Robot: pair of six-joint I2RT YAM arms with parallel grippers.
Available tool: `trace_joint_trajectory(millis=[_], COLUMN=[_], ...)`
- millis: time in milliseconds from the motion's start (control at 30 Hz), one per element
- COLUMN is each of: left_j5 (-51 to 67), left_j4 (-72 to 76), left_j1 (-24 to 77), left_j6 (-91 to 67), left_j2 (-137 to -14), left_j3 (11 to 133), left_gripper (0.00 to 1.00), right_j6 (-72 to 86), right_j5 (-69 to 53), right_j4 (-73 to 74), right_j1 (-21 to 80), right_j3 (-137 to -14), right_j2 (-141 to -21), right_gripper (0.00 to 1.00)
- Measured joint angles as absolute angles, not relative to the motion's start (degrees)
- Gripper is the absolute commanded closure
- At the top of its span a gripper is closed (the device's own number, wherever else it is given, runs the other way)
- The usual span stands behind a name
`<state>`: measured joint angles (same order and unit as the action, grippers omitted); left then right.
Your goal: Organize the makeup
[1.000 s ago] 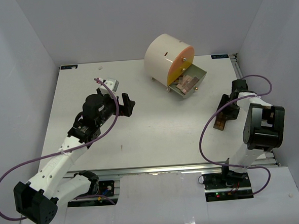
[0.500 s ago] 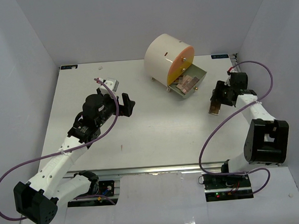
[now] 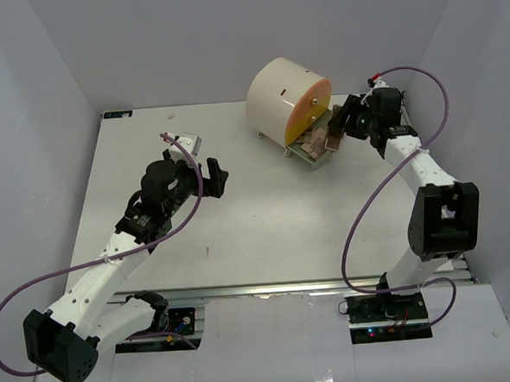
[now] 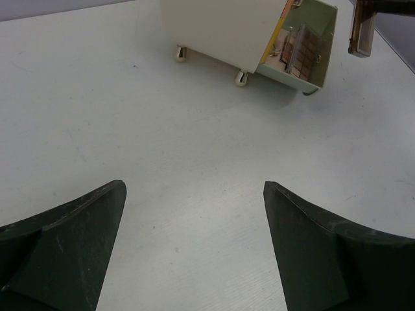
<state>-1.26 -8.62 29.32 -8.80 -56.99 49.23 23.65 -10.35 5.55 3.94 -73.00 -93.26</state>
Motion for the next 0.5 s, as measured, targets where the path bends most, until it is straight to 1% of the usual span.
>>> trace_joint_trajectory(millis=[100,167,267,333,400,433,500], left_j5=[-1.8,-2.2,-2.4,-2.5,-2.5,-2.5,-2.5], left_j4=[-8.6,-8.6,-8.7,-8.7,-8.7,-8.7,-8.7], left_j1=[29.0,28.6,28.2,28.0,27.7,27.6,27.4], left_j6=[-8.6,-8.5,-8.4,-8.4,-8.4,-8.4,-8.4], left_j2=[-57.1,-57.3,-57.8,-58.1,-58.4,-58.5,-58.7], left_j3=[49.2,49.2,49.2,49.2,49.2,49.2,49.2], left_gripper=[0.02,0.02,0.02,0.02,0.02,0.02,0.02], right_j6=[27.2,29.3,31.3,32.0,32.7,32.8,32.9], right_j5=[-11.6,-12.3,-13.0,-13.4,-13.7,-13.7,-13.7], right_j4=[4.3,3.8,2.8,2.7,2.4,2.4,2.3], right_j1=[4.2,4.5,4.8,5.0,5.1,5.1,5.3], right_j3=[-77.1,-79.3,-81.0,-81.6,-82.1,-82.4,-82.5], right_j2=[-97.7,-100.5,-103.6,-105.2,-106.7,-107.2,-107.5], right_gripper=[0.51,0.46,0.34,0.29,0.27,0.20,0.17])
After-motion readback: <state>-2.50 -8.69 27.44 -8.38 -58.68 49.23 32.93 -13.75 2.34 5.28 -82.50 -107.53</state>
